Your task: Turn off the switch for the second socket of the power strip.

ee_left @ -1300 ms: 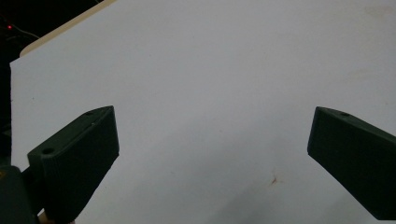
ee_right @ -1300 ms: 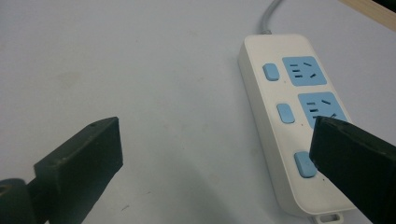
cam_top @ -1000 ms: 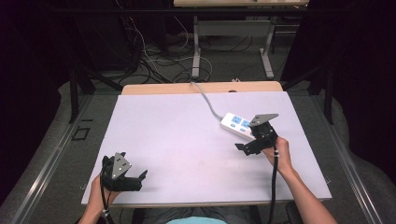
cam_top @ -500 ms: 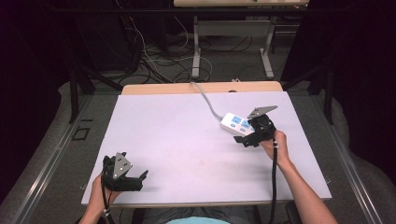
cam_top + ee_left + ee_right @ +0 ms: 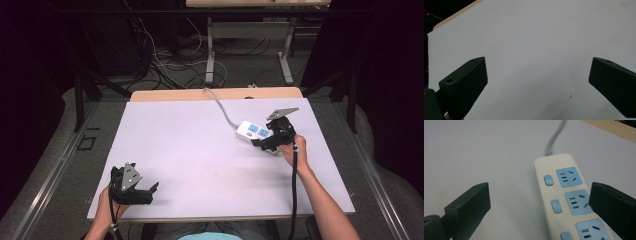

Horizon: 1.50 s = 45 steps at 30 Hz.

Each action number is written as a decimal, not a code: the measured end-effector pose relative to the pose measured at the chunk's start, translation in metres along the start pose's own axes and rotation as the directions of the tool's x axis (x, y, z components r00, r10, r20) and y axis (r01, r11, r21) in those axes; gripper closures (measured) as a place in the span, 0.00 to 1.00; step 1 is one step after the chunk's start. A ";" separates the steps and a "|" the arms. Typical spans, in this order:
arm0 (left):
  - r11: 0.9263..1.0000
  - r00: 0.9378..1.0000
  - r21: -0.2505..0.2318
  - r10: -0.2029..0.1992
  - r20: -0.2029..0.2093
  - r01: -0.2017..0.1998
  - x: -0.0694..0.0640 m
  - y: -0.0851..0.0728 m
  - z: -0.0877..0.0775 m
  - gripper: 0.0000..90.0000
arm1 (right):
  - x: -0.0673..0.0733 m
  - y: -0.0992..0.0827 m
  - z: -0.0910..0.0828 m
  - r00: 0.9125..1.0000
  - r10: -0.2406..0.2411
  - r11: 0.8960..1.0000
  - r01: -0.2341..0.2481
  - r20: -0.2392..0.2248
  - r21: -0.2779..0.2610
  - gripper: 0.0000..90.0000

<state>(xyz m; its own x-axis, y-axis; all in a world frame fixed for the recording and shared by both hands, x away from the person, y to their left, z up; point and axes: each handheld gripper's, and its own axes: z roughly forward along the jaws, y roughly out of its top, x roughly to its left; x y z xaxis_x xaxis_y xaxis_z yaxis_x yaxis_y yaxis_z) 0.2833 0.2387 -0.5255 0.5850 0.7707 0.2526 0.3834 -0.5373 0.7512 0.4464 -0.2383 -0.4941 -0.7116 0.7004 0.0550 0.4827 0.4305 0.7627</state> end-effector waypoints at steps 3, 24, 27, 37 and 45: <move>1.000 1.000 -0.003 0.001 -0.003 -0.002 0.000 0.000 0.000 0.02 | -0.005 0.001 0.002 1.000 -0.007 1.000 0.007 0.002 -0.004 0.04; 1.000 1.000 0.005 0.003 -0.002 -0.003 0.000 0.000 0.001 0.02 | -0.025 0.003 0.017 0.999 0.034 0.999 -0.034 0.006 0.007 0.00; 1.000 1.000 0.004 0.001 0.000 -0.001 0.001 -0.001 0.001 0.02 | -0.026 0.003 0.019 0.999 0.031 1.000 -0.031 0.019 0.003 0.05; 1.000 1.000 -0.001 -0.004 -0.006 0.004 0.001 -0.001 -0.001 0.02 | -0.027 -0.002 0.018 0.997 0.082 0.997 -0.082 0.015 0.012 0.59; 1.000 1.000 -0.002 0.009 -0.007 -0.009 0.001 -0.001 0.000 0.02 | -0.027 -0.007 0.021 0.999 0.048 0.999 -0.048 0.022 0.025 0.98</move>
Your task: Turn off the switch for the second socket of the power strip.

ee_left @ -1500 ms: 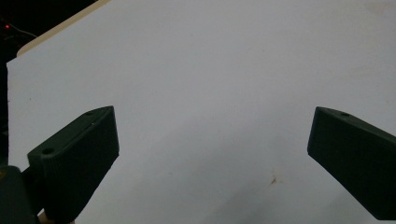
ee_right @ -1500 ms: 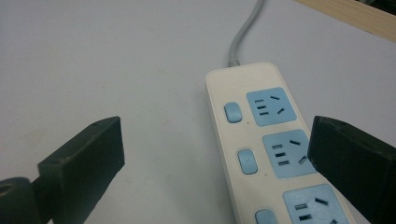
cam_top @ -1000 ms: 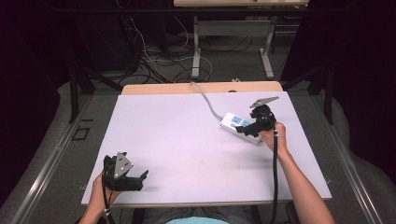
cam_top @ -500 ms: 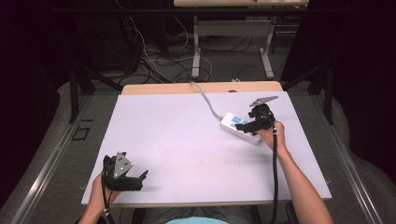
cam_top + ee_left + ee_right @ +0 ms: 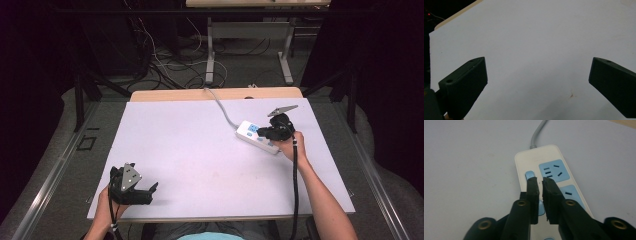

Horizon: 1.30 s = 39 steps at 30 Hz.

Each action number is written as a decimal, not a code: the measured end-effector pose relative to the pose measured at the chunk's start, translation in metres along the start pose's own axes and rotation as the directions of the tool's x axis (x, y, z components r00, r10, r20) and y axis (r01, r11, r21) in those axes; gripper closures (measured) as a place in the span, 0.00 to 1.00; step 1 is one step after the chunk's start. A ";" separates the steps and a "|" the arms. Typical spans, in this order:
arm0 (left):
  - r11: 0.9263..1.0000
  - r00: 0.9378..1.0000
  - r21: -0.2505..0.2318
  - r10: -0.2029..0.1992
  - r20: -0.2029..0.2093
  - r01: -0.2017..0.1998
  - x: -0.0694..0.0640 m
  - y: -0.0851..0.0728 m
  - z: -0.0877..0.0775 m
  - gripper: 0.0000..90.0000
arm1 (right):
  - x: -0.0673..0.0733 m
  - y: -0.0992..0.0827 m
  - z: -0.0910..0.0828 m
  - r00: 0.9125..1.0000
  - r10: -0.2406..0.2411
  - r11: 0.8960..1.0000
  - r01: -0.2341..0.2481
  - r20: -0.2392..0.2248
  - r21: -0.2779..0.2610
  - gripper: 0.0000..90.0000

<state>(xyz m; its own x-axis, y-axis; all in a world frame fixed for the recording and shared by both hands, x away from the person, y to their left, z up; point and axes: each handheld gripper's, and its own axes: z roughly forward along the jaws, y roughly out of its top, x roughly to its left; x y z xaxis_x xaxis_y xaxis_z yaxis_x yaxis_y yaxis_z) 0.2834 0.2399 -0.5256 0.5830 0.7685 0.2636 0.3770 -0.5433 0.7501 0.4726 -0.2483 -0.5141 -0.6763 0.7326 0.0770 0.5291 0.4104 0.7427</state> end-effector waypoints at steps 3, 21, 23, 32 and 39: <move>1.000 1.000 0.004 -0.003 0.005 0.003 0.000 0.000 -0.001 0.02 | 0.000 -0.001 0.000 1.000 0.017 1.000 -0.017 0.003 0.002 1.00; 1.000 1.000 0.006 0.006 0.007 -0.007 0.000 0.000 -0.001 0.02 | 0.006 -0.005 0.012 0.998 -0.027 0.995 0.022 0.054 0.092 1.00; 1.000 1.000 0.006 0.005 0.006 -0.005 -0.001 0.000 0.000 0.02 | 0.007 -0.005 0.013 0.998 -0.022 0.996 0.017 0.059 0.083 1.00; 1.000 1.000 0.002 0.007 0.004 -0.007 -0.002 0.000 0.000 0.02 | 0.010 -0.005 0.013 0.997 -0.021 0.996 0.013 0.079 0.093 1.00; 1.000 1.000 0.006 0.005 0.007 -0.005 -0.002 0.001 0.001 0.02 | 0.011 -0.004 0.013 0.996 -0.039 0.995 0.030 0.084 0.100 1.00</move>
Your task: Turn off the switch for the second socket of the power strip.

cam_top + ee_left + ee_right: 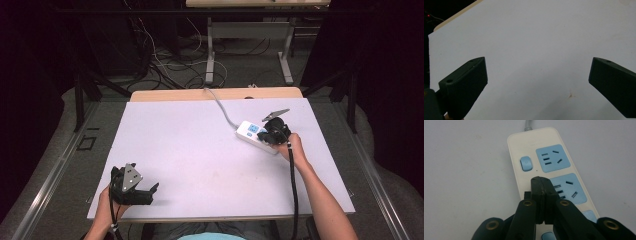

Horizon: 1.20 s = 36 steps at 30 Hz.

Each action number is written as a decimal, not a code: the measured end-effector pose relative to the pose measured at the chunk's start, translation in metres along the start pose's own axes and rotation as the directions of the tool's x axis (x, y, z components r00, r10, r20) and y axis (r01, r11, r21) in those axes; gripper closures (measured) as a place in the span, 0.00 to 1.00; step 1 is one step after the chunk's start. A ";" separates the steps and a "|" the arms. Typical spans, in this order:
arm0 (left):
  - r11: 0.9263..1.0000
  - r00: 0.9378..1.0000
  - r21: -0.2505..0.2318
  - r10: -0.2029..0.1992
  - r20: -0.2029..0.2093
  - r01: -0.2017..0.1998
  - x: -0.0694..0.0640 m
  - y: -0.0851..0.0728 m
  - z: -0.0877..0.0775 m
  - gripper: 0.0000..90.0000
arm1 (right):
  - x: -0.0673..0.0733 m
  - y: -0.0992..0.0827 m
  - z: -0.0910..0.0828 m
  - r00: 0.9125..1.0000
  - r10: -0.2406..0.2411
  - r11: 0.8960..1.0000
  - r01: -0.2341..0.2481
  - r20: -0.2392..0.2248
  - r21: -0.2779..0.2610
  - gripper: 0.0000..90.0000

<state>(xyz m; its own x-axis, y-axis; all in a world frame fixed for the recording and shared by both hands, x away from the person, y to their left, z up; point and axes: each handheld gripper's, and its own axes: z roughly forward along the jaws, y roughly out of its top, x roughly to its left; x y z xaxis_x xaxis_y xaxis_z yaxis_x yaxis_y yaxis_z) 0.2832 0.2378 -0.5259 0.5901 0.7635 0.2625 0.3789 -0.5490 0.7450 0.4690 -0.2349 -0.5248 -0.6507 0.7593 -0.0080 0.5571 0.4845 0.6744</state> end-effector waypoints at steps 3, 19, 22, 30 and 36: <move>1.000 1.000 0.002 0.006 -0.004 -0.006 0.000 0.000 0.000 0.02 | 0.001 0.000 0.000 1.000 -0.011 1.000 0.011 0.021 0.001 1.00; 1.000 1.000 -0.005 -0.004 0.000 0.004 -0.001 0.000 0.000 0.02 | -0.002 -0.003 0.000 0.999 0.032 0.999 -0.032 -0.008 -0.016 1.00; 1.000 1.000 -0.003 -0.002 0.000 0.002 -0.001 0.000 0.000 0.02 | -0.002 -0.002 0.000 1.000 0.026 1.000 -0.026 -0.005 -0.018 1.00; 1.000 1.000 -0.003 -0.004 -0.004 0.004 0.000 0.000 0.000 0.02 | -0.002 -0.003 0.001 1.000 0.016 1.000 -0.016 -0.002 -0.026 1.00; 1.000 1.000 -0.002 -0.004 -0.003 0.004 0.000 0.000 0.000 0.02 | 0.000 -0.002 0.001 1.000 0.027 1.000 -0.027 0.014 -0.015 1.00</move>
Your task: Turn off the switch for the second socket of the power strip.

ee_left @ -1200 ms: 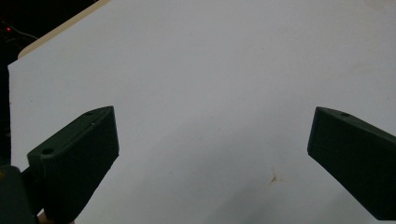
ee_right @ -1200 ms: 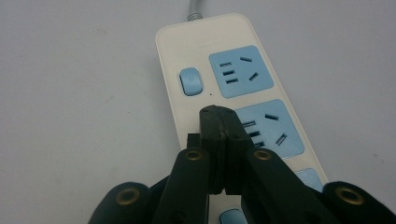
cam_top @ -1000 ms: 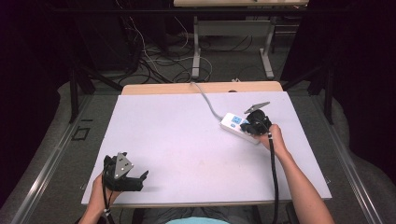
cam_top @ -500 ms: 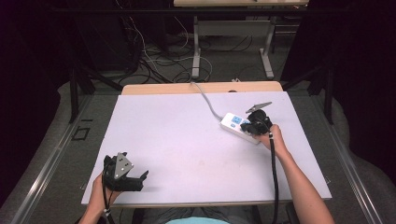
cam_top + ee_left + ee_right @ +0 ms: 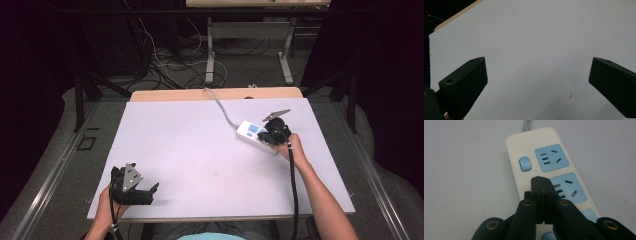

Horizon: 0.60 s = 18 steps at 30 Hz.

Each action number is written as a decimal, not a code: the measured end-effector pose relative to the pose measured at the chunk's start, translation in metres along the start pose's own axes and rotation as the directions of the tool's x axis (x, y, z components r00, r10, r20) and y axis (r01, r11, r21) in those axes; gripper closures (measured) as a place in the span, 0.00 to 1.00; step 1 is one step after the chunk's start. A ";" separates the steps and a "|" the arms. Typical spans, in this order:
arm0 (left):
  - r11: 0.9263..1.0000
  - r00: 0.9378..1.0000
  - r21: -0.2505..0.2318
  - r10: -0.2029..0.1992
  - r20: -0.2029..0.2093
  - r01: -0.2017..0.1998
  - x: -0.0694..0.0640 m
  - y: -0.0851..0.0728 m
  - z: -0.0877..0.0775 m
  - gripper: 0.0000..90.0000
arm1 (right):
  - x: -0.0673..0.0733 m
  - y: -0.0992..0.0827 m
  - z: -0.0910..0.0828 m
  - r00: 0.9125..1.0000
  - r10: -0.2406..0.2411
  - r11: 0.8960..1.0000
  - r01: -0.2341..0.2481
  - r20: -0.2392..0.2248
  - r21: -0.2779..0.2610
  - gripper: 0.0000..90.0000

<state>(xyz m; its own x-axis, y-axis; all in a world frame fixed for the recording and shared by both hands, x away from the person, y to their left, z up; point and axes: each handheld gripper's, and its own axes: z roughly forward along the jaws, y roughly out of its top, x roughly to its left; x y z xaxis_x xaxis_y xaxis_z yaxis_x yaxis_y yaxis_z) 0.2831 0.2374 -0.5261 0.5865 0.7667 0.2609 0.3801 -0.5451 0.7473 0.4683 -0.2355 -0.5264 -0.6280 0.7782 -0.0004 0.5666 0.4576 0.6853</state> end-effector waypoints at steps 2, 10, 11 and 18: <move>1.000 1.000 0.002 0.003 0.000 -0.003 0.000 0.000 0.000 0.02 | -0.002 -0.001 0.000 1.000 -0.016 1.000 0.016 -0.003 0.004 1.00; 1.000 1.000 0.000 0.002 -0.002 -0.002 0.000 0.000 0.000 0.02 | -0.002 -0.001 0.000 1.000 -0.014 1.000 0.014 -0.004 0.001 1.00; 1.000 1.000 0.001 0.007 -0.003 -0.007 0.000 0.000 0.000 0.02 | -0.002 -0.001 0.000 1.000 0.000 1.000 0.000 -0.012 0.005 1.00; 1.000 1.000 0.000 0.005 -0.003 -0.005 0.000 0.000 0.000 0.02 | -0.002 -0.002 0.001 1.000 -0.002 1.000 0.002 -0.014 -0.002 1.00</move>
<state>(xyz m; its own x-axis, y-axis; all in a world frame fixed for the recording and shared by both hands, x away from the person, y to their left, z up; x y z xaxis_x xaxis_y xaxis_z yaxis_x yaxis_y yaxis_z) 0.2831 0.2373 -0.5258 0.5863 0.7651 0.2661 0.3776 -0.5487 0.7459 0.4689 -0.2380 -0.5284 -0.6362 0.7715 0.0084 0.5647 0.4581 0.6864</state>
